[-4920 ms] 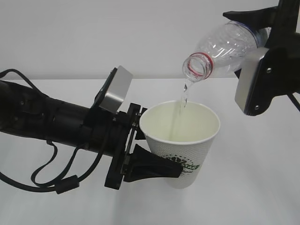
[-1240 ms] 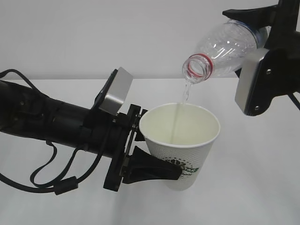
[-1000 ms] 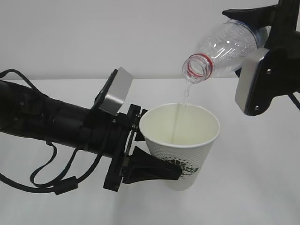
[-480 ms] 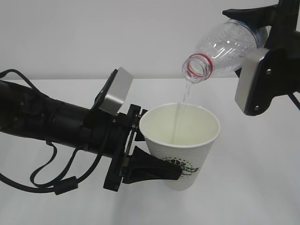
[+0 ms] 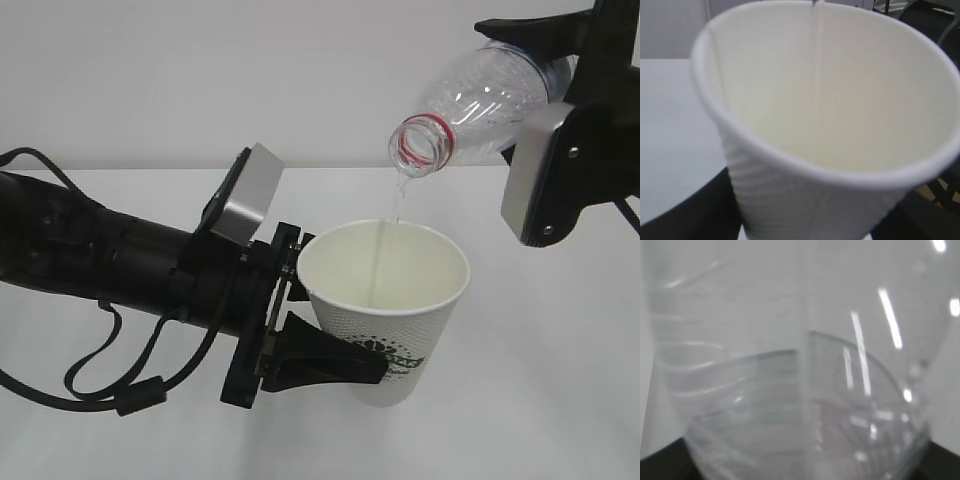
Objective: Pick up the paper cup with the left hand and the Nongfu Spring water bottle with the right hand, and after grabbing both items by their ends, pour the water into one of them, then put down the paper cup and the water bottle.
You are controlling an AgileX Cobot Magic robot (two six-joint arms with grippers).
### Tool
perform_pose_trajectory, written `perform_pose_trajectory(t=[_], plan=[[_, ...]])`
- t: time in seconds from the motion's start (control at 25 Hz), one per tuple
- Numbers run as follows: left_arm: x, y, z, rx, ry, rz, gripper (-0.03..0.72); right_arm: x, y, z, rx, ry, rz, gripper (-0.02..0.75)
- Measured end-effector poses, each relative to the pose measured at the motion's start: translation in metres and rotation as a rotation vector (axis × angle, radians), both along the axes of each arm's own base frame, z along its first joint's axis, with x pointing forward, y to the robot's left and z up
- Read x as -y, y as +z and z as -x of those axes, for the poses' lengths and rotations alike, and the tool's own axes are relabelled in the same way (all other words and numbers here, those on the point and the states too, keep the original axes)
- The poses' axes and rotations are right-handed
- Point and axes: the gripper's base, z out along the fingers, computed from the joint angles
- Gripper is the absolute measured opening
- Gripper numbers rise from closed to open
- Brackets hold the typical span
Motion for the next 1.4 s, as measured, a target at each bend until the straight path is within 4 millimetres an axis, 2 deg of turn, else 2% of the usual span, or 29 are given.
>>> perform_pose_trajectory(t=[1.4], plan=[[0.0000, 0.0000, 0.0000, 0.000, 0.000, 0.000, 0.495, -0.0007, 0.0019, 0.0004, 0.017, 0.009, -0.011, 0.503]])
